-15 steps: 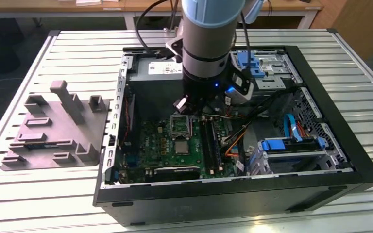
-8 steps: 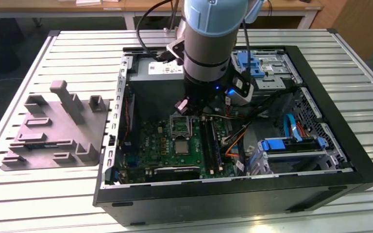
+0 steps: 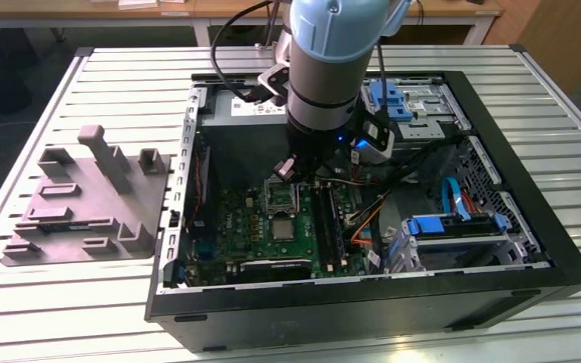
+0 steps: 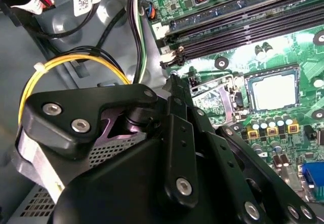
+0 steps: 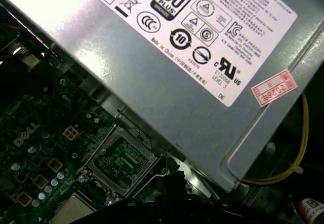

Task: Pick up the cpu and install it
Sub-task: 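Close the cpu cover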

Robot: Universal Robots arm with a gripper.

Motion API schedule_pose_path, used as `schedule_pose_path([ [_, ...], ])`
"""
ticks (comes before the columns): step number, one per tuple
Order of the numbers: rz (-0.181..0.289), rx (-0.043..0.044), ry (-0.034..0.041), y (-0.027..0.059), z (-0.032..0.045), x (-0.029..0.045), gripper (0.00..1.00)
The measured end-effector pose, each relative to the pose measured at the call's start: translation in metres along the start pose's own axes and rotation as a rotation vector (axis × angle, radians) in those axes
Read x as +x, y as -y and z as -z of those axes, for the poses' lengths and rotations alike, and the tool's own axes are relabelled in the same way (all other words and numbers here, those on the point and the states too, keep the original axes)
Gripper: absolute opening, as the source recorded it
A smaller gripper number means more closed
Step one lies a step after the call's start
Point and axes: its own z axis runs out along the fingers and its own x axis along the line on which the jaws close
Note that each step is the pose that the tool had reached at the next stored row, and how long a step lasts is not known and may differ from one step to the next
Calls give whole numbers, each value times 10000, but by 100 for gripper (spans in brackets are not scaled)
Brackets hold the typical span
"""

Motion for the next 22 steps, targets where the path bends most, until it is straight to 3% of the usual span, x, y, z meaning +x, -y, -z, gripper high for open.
schedule_pose_path([
  [4, 77, -8, -2, -3, -10, -1, 11],
  [8, 530, -27, -22, -3, -14, -1, 11],
  [12, 663, -29, 32, 0, -39, -1, 11],
  [15, 666, -113, 104, -2, -67, 0, 11],
  [18, 676, -265, 236, -5, -90, -3, 11],
  [22, 714, -292, 253, -4, -118, -3, 11],
])
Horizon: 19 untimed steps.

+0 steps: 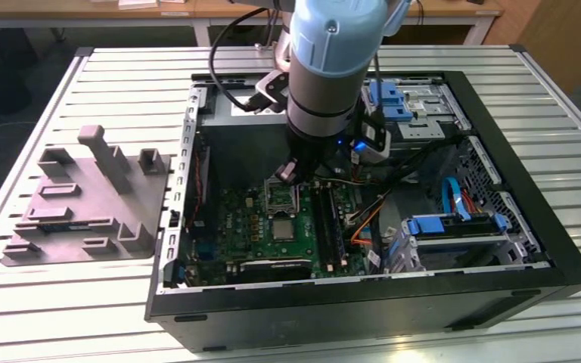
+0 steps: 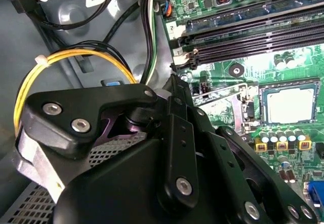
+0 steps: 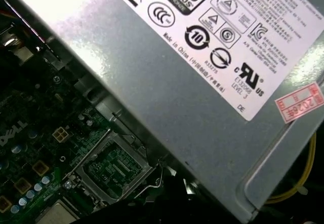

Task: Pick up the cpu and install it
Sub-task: 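Close the cpu cover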

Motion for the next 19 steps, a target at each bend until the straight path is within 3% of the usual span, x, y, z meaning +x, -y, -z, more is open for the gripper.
schedule_pose_path([
  [8, 44, -3, -13, -1, -63, -1, 11],
  [10, 46, 73, -89, -5, -65, -5, 11],
  [14, 55, 337, -360, -11, -67, -11, 11],
  [19, 70, 396, -441, -31, -48, -30, 11],
])
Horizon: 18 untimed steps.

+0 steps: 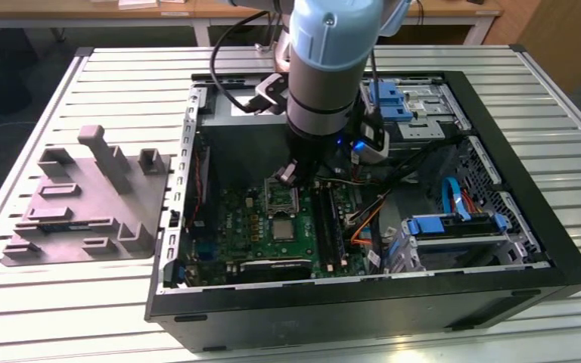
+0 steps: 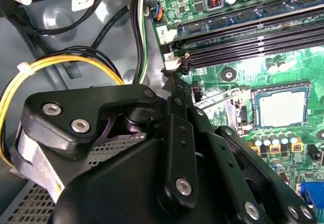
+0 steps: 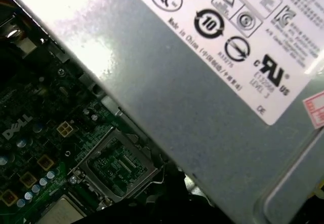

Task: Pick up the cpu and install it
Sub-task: 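Close the cpu cover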

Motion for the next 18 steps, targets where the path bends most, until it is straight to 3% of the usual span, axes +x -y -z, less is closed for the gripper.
schedule_pose_path([
  [4, 16, 46, -59, -16, 28, -14, 11],
  [8, 60, 236, -254, -28, 56, -24, 11],
  [18, 220, 529, -591, -57, 126, -49, 11],
])
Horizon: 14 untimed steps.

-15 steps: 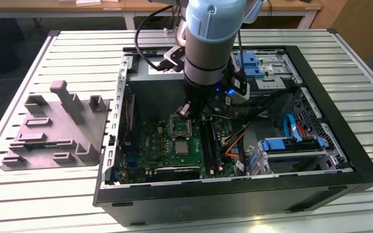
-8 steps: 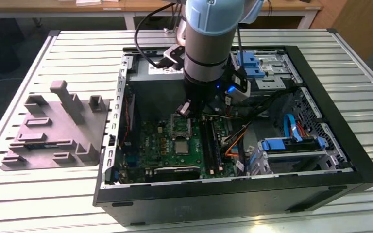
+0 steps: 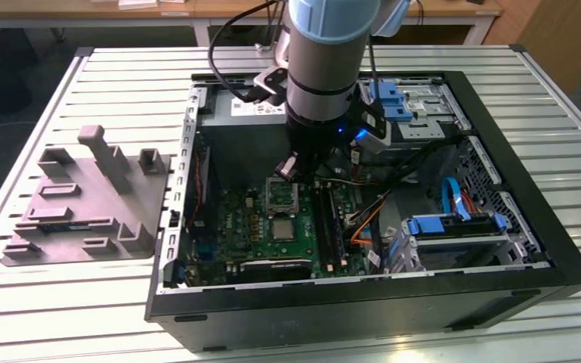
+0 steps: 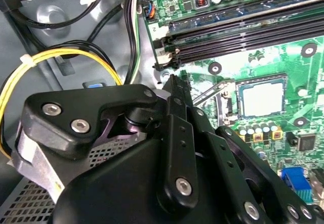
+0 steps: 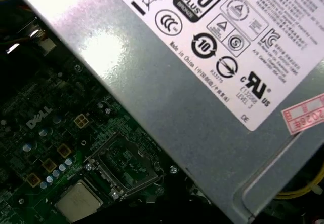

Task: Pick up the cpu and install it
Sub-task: 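Close the cpu cover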

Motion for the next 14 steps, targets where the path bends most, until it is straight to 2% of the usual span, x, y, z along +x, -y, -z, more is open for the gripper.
schedule_pose_path([
  [3, 63, 100, -117, -6, 18, -5, 11],
  [6, 127, 169, -199, -13, 44, -13, 11],
  [11, 311, 249, -306, -28, 83, -22, 11],
  [14, 500, 259, -333, -39, 94, -17, 11],
])
